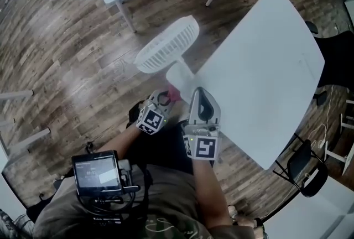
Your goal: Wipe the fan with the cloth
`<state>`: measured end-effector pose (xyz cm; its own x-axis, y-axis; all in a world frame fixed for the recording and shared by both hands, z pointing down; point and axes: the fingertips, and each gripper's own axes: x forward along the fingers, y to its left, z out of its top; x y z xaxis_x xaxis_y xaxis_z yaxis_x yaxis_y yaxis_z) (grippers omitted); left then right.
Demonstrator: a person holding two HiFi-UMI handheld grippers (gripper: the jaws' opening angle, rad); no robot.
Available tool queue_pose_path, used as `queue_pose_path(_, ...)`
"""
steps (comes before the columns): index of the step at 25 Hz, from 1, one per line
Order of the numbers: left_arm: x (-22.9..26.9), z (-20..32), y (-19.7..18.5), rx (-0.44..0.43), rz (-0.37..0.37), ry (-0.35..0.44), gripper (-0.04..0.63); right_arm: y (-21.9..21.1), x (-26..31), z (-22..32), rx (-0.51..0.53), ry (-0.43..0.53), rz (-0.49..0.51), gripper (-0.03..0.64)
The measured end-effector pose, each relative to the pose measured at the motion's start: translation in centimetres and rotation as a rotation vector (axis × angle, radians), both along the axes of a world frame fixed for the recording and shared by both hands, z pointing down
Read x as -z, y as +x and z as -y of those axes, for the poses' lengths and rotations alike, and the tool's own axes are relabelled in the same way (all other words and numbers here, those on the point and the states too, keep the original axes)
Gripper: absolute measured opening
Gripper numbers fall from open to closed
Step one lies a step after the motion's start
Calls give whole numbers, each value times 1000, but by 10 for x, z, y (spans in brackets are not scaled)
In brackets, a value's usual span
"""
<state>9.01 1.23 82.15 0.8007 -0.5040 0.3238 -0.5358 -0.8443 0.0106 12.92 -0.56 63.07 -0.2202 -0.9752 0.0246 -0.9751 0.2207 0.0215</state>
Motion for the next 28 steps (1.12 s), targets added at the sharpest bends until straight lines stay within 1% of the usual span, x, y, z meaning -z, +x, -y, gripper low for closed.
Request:
queue_pose_path(2,10,-18,23,-76,-42,-2,77,-5,1,-3,1,7,-10,0)
queue_pose_path(3,17,-24,33,-99,-67,-1,77,-5,1,-4,-4,7,-9,0)
queue_pose_path(5,28,-25,46,-112,-105,-2,77,-1,2,-4,-18,5,-2,0)
queue_pose_path(7,32,-21,47,-100,-116,-3,75,3,3,-4,-29,5,-4,0)
queue_pose_path(9,30,-17,40,-68,-121,-8,74,6,5,-7,-35,5,-11,0)
queue_pose_path(13,25,2,17,33,-125,-36,74,10,7,-8,-42,-1,-18,0)
queue_pose_path(18,27,7,1,50,-100,-50,74,12,9,-9,-36,-11,-19,0)
queue_pose_path(20,26,7,-9,63,-94,-40,74,9,7,-9,-32,-20,-18,0)
queue_pose_path(22,22,16,-27,128,-104,-54,74,7,6,-9,-28,-25,-14,0)
queue_pose_path(25,17,36,-60,261,-126,-84,74,9,6,-9,-31,-29,-8,0)
queue_pose_path(26,16,42,-67,286,-128,-84,74,10,6,-9,-35,-29,-6,0)
queue_pose_path(27,16,46,-70,293,-123,-82,73,12,6,-9,-40,-30,-5,0)
queue_pose_path(28,15,46,-69,278,-114,-83,74,13,6,-9,-45,-33,-2,0)
